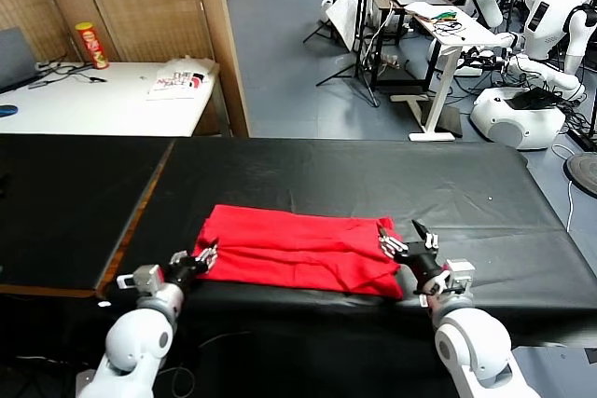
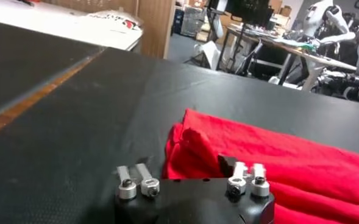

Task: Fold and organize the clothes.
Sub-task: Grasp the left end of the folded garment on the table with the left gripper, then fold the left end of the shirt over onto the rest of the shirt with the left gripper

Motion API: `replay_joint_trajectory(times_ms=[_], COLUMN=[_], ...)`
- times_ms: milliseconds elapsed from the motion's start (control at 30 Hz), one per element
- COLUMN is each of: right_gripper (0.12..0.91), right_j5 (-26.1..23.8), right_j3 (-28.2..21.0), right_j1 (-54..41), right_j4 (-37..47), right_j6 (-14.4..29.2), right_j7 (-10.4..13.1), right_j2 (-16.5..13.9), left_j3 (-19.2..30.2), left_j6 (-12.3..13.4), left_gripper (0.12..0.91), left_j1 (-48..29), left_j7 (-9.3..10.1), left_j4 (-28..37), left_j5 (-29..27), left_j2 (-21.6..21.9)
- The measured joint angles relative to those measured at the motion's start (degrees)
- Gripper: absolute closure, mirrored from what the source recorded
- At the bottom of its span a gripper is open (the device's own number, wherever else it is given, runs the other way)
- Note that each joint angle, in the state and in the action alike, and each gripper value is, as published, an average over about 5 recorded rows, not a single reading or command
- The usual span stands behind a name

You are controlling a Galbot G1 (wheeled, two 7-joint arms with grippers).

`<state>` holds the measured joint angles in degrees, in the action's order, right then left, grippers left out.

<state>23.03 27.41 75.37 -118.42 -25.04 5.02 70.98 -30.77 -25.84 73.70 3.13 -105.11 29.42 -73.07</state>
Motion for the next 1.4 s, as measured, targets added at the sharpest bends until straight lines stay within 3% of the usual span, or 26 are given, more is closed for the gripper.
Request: replay_joint_trajectory(times_ms=[133,200,333,467,667,800,933,1167,1267,1400], right_gripper=[0.227,0.227,0.227,0.227,0.227,0.227,0.227,0.227,0.227,0.227], right_j5=[-0.3,-0.3,-0.3,-0.4,-1.0,-1.3,-1.6,-1.8,-1.9,-2.1], right_j3=[0.1,0.2,0.4,0.0,-0.9,-1.2,-0.9,0.1,0.4,0.5], right_j1=[-0.1,-0.1,0.0,0.1,0.0,0.1,0.5,1.8,2.3,2.6], right_j4=[-0.1,-0.2,-0.7,-0.9,-0.9,-0.7,-0.9,-1.7,-2.0,-2.2], right_j6=[0.1,0.1,0.1,0.0,0.0,0.0,0.1,0.2,0.3,0.3], right_j7=[-0.1,-0.1,-0.1,-0.1,-0.1,-0.1,-0.1,-0.2,-0.3,-0.3], right_j2=[0.1,0.1,0.2,0.8,2.2,2.7,2.8,3.2,3.6,3.7], left_j3=[0.0,0.0,-0.3,-2.2,-6.7,-8.2,-7.0,0.0,3.5,7.7], left_j6=[0.9,2.1,4.7,5.0,6.8,7.1,4.9,-1.0,-2.2,-2.7], left_gripper=[0.815,0.866,0.861,0.868,0.868,0.868,0.868,0.868,0.868,0.868], left_j1=[-0.2,-0.2,0.1,1.2,2.6,3.5,3.5,0.8,-0.9,-2.5], left_j7=[-0.79,-1.38,-2.06,-1.97,-1.35,-0.03,1.5,6.13,7.49,7.85], left_j4=[0.3,0.3,-0.3,-1.1,-0.3,-1.4,-4.9,-12.1,-13.5,-13.6], left_j5=[-0.7,-2.8,-9.4,-12.4,-17.4,-21.2,-19.0,-8.2,-3.9,-2.6], left_j2=[0.0,0.3,2.2,6.5,15.0,17.4,16.1,9.3,5.9,1.6])
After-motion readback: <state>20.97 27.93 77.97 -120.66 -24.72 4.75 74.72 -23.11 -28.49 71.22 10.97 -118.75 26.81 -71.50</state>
